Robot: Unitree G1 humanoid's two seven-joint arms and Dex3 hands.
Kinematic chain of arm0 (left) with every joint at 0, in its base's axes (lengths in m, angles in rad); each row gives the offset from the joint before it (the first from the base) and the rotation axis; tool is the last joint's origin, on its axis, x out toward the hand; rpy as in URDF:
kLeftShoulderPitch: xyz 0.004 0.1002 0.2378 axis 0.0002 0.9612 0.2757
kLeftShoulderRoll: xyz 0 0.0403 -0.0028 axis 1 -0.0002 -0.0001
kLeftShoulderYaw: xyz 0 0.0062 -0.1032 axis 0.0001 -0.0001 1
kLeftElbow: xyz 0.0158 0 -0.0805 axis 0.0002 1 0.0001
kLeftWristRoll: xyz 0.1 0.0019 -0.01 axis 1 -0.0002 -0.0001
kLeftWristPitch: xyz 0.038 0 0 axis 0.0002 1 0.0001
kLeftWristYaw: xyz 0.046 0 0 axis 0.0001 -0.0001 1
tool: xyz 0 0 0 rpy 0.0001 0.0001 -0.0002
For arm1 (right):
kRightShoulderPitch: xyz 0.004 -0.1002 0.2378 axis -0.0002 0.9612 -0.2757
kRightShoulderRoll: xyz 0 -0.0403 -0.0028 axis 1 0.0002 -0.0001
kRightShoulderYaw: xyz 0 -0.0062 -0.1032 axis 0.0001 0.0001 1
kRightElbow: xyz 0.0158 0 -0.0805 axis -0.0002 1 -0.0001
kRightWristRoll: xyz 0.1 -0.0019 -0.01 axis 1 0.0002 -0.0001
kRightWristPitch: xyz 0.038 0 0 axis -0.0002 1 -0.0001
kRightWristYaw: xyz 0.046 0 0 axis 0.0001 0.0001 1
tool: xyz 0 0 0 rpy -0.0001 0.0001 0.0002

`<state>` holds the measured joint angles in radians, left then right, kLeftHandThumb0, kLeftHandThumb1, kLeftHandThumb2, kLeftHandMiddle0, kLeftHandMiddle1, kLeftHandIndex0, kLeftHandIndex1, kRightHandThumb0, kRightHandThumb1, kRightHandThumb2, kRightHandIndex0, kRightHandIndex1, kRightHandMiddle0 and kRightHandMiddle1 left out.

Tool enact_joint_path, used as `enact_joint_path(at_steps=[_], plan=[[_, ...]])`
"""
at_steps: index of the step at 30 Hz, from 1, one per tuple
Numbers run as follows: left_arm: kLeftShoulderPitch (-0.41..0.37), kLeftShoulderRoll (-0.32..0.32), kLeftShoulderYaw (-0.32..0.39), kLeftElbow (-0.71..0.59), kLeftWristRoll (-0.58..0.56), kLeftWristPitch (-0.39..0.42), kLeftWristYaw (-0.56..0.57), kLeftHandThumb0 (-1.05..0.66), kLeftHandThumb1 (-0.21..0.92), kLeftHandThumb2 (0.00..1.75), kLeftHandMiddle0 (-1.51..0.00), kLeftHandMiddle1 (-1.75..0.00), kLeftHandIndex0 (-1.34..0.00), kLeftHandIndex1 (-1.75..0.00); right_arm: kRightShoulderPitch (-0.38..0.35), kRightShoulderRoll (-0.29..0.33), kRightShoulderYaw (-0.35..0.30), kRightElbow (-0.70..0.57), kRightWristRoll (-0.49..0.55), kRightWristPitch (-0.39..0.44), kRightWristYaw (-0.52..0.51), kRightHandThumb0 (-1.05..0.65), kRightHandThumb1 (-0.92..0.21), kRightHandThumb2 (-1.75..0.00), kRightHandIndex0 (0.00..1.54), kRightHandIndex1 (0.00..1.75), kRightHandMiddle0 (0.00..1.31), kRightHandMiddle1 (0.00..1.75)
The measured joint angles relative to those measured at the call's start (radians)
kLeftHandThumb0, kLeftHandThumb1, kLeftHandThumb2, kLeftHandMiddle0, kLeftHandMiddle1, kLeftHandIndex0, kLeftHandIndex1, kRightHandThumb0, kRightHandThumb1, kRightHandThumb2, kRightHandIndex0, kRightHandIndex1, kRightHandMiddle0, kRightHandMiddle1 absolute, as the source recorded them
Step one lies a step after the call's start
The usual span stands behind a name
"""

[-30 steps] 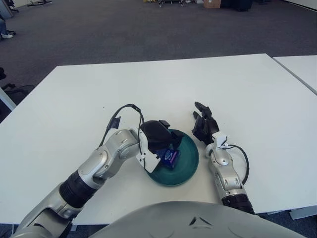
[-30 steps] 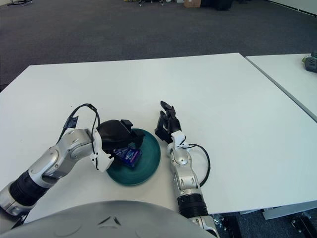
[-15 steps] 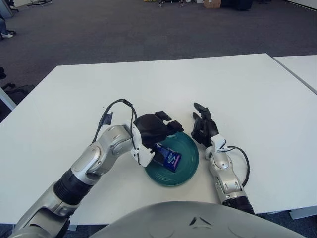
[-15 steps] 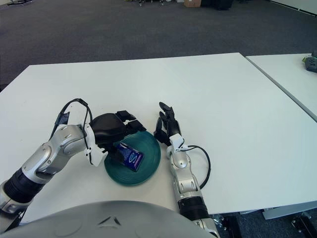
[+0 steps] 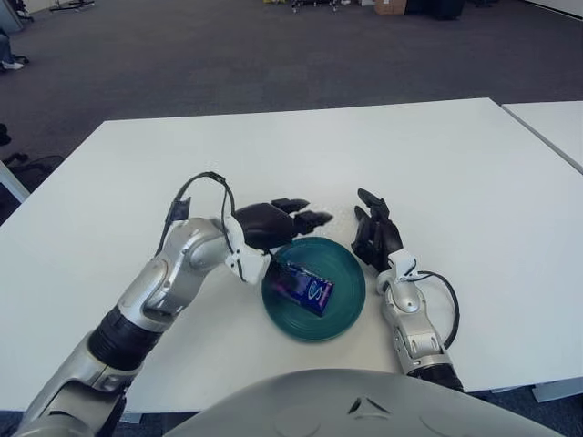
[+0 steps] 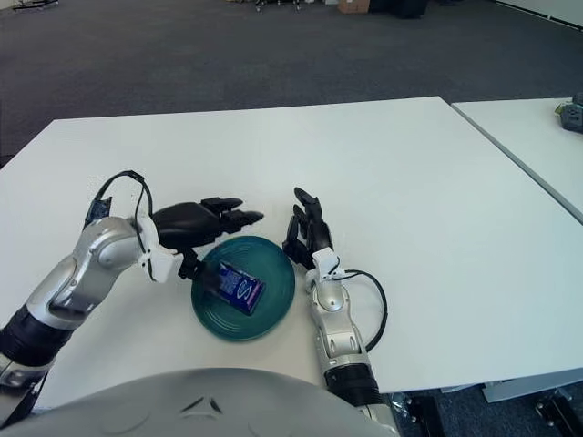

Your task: Put the gum into the plate.

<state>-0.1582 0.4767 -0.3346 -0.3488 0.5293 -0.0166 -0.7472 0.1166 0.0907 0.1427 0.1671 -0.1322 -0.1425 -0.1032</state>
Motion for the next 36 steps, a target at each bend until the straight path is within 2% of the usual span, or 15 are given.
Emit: enact_joint_path(at_steps=[5, 9, 10, 11, 16, 20, 22, 25, 28, 32, 36], plan=[[0.022, -0.159, 0.057, 0.128, -0.009, 0.139, 0.204, -1.05, 0.92, 0.52, 0.0, 0.0, 0.0, 0.0, -0.007, -0.001, 0.003, 0.016, -0.007, -0.047, -0.013, -0.73, -0.92, -0.99, 0.4, 0.06, 0.0, 0.68], [0.077, -0.294, 0.092, 0.148, -0.007, 0.269, 0.367, -1.05, 0.92, 0.61, 0.0, 0.0, 0.0, 0.0, -0.005, -0.004, 0.01, 0.012, -0.011, -0.053, -0.011, -0.75, -0.92, -1.0, 0.43, 0.07, 0.0, 0.7], [0.095, -0.335, 0.105, 0.148, -0.013, 0.299, 0.413, -1.05, 0.92, 0.72, 0.0, 0.0, 0.0, 0.0, -0.003, -0.005, 0.012, 0.011, -0.013, -0.052, -0.011, -0.75, -0.92, -1.0, 0.43, 0.07, 0.0, 0.7], [0.109, -0.364, 0.114, 0.148, -0.019, 0.318, 0.445, -1.05, 0.92, 0.75, 0.0, 0.0, 0.0, 0.0, -0.002, -0.005, 0.014, 0.01, -0.015, -0.05, -0.011, -0.76, -0.92, -1.01, 0.44, 0.07, 0.0, 0.7], [0.239, -0.572, 0.237, 0.139, -0.192, 0.29, 0.64, -1.05, 0.92, 0.88, -0.01, -0.01, -0.03, -0.02, 0.005, -0.006, 0.017, -0.02, -0.02, -0.01, -0.011, -0.78, -0.92, -1.03, 0.41, 0.05, 0.0, 0.68], [0.34, -0.592, 0.335, 0.191, -0.339, 0.163, 0.738, -1.05, 0.92, 0.96, -0.07, -0.03, -0.1, -0.06, 0.01, -0.01, 0.013, -0.041, -0.014, 0.052, 0.003, -0.79, -0.92, -1.03, 0.37, 0.02, 0.0, 0.62], [0.367, -0.593, 0.372, 0.235, -0.376, 0.113, 0.778, -1.05, 0.92, 1.0, -0.14, -0.02, -0.05, -0.32, 0.011, -0.011, 0.01, -0.053, -0.01, 0.072, 0.009, -0.79, -0.92, -1.04, 0.35, 0.01, 0.0, 0.58], [0.403, -0.593, 0.406, 0.283, -0.41, 0.034, 0.828, -1.05, 0.92, 1.03, -0.21, -0.03, -0.02, -0.51, 0.013, -0.014, 0.006, -0.064, -0.006, 0.092, 0.012, -0.8, -0.92, -1.04, 0.32, 0.0, 0.0, 0.56], [0.406, -0.593, 0.412, 0.328, -0.441, -0.049, 0.858, -1.05, 0.92, 1.04, -0.29, -0.05, 0.0, -0.7, 0.011, -0.017, 0.005, -0.075, -0.006, 0.114, 0.018, -0.8, -0.92, -1.04, 0.29, 0.0, 0.0, 0.53], [0.396, -0.593, 0.396, 0.388, -0.468, -0.134, 0.872, -1.05, 0.92, 1.04, -0.32, -0.05, 0.0, -0.77, 0.009, -0.019, 0.008, -0.092, -0.006, 0.15, 0.029, -0.79, -0.92, -1.04, 0.28, 0.0, 0.0, 0.52], [0.387, -0.592, 0.376, 0.425, -0.479, -0.178, 0.873, -1.05, 0.92, 1.03, -0.32, -0.04, 0.0, -0.81, 0.009, -0.018, 0.01, -0.104, -0.006, 0.172, 0.031, -0.79, -0.92, -1.04, 0.27, 0.0, 0.0, 0.51]])
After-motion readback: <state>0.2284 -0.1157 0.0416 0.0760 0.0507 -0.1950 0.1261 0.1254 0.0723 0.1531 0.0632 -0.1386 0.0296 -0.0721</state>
